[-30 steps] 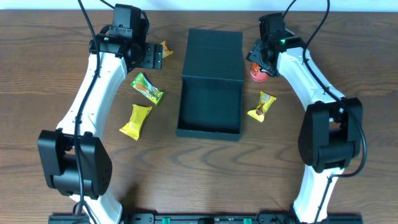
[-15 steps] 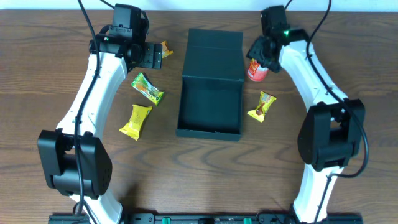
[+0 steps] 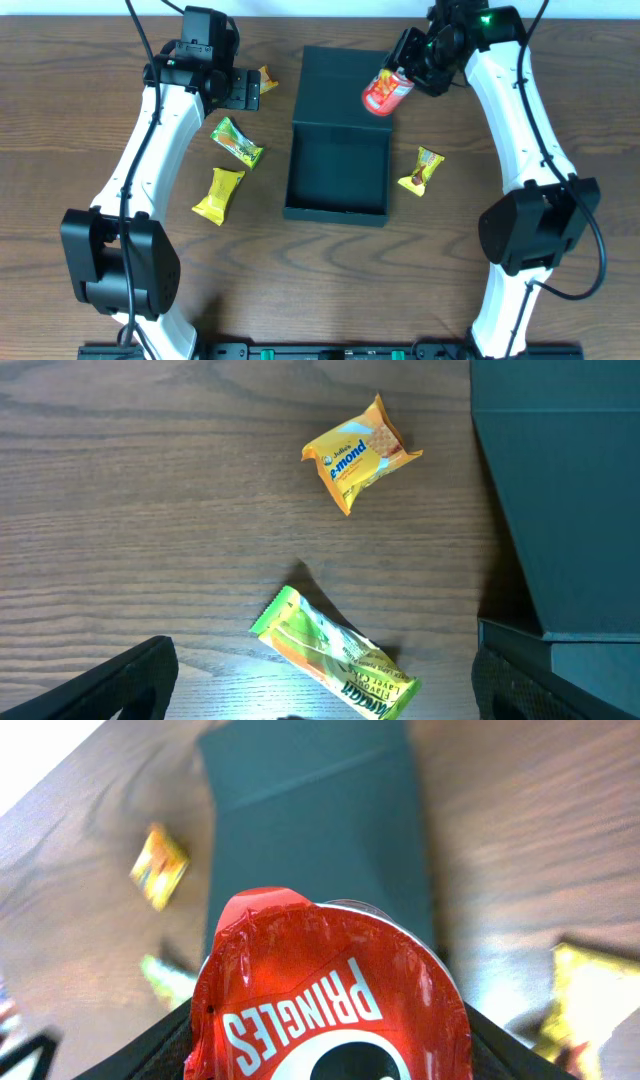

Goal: Pack container
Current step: 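Carry the can over the box and lower it inside with the right gripper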

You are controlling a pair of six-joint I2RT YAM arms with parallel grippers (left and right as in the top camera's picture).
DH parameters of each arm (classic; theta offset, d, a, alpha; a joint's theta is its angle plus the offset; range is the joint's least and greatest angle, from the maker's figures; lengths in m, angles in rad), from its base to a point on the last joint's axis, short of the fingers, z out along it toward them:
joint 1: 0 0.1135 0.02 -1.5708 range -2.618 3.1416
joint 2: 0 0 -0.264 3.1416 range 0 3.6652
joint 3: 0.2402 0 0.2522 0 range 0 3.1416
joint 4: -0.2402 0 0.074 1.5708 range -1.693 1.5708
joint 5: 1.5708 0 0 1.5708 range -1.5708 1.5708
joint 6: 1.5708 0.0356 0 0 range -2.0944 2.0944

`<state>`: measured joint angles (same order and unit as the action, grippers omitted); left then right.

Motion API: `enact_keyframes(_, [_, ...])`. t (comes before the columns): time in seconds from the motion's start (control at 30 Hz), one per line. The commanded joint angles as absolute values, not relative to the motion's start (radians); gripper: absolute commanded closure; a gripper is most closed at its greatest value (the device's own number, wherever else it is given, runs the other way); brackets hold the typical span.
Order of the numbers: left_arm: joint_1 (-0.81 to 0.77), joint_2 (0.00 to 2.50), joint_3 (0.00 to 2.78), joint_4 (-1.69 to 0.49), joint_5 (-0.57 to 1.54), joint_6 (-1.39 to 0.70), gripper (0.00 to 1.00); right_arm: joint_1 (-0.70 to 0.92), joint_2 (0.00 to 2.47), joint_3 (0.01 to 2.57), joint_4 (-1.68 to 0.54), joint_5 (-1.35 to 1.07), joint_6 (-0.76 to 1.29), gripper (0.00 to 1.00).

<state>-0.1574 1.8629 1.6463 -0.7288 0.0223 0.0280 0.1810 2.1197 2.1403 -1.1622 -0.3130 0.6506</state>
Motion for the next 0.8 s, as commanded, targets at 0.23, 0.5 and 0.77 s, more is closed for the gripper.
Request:
enact_keyframes(0.23, [-0.156,1.863,1.671,-0.729,0.016,0.042,0.05,0.211,2.112,2.158,-1.360,-0.595,0.656,0.42])
enact_keyframes(0.5, [-0.156,1.863,1.671,-0.735,0.016,0.042,0.05,0.318,2.112,2.157,-1.449,-0.550,0.638,0.41])
enact_keyframes(0.77, [-0.156,1.863,1.671,-0.762,0.016,0.042,0.05,0.434,2.114,2.120,-1.483,-0.427,0.662,0.41])
